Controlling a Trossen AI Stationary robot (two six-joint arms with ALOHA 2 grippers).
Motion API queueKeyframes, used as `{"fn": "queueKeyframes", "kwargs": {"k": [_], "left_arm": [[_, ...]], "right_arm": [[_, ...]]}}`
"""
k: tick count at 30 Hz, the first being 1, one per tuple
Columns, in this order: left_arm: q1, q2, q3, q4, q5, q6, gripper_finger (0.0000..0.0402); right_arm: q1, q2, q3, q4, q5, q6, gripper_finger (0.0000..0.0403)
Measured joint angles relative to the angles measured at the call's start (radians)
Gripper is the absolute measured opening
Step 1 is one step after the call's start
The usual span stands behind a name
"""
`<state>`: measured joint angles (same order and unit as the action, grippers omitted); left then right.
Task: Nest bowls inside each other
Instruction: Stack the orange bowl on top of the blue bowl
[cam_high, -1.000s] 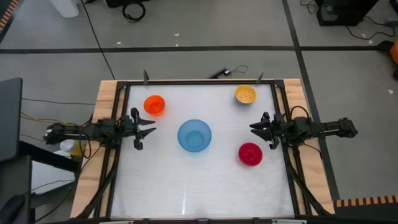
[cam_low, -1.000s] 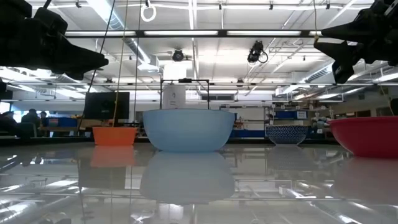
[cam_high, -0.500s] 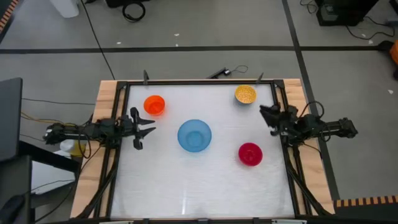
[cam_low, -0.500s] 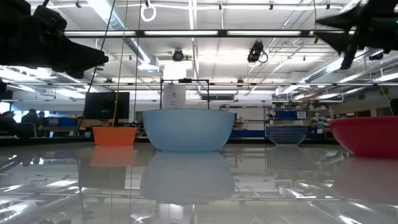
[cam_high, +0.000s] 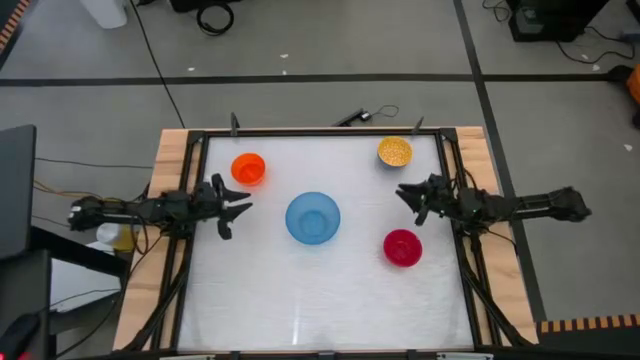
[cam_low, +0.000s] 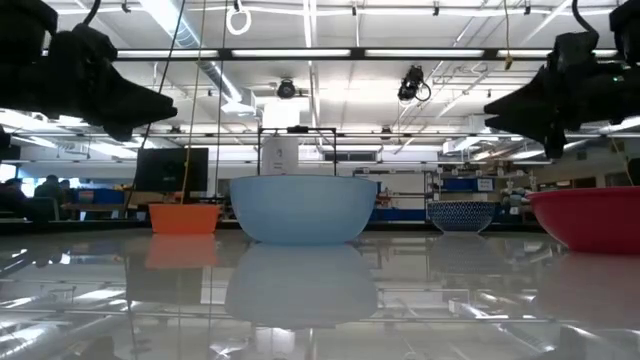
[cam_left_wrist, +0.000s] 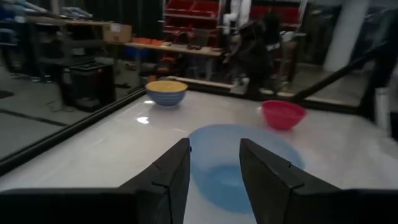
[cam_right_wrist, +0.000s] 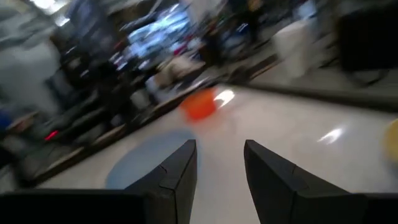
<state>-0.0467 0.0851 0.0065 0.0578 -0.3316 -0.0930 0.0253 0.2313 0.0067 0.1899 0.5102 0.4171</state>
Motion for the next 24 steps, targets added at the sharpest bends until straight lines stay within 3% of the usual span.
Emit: {"fn": "queueKeyframes", "kwargs": {"k": [3, 8, 10, 14, 18, 24], "left_arm": [[0.0, 0.028, 0.0, 0.008, -0.063, 0.003, 0.0141], [0.025, 0.071, 0.0, 0.056, -0.092, 0.004, 0.0141], [0.051, 0.087, 0.0, 0.078, -0.094, 0.004, 0.0141], [0.095, 0.117, 0.0, 0.125, -0.094, -0.014, 0.0141], [0.108, 0.141, 0.0, 0.126, -0.093, -0.035, 0.0141], [0.111, 0.181, 0.0, 0.13, -0.103, -0.033, 0.0141]], "right_arm": [[-0.037, 0.054, 0.0, 0.087, 0.042, -0.037, 0.0141], [-0.115, 0.185, 0.0, 0.135, -0.191, 0.01, 0.0141], [-0.133, 0.249, 0.0, 0.169, -0.231, 0.063, 0.0141], [-0.158, 0.364, 0.0, 0.295, -0.231, 0.103, 0.0141], [-0.187, 0.449, 0.0, 0.375, -0.158, 0.105, 0.0141], [-0.25, 0.553, 0.015, 0.382, -0.206, 0.109, 0.0141]]}}
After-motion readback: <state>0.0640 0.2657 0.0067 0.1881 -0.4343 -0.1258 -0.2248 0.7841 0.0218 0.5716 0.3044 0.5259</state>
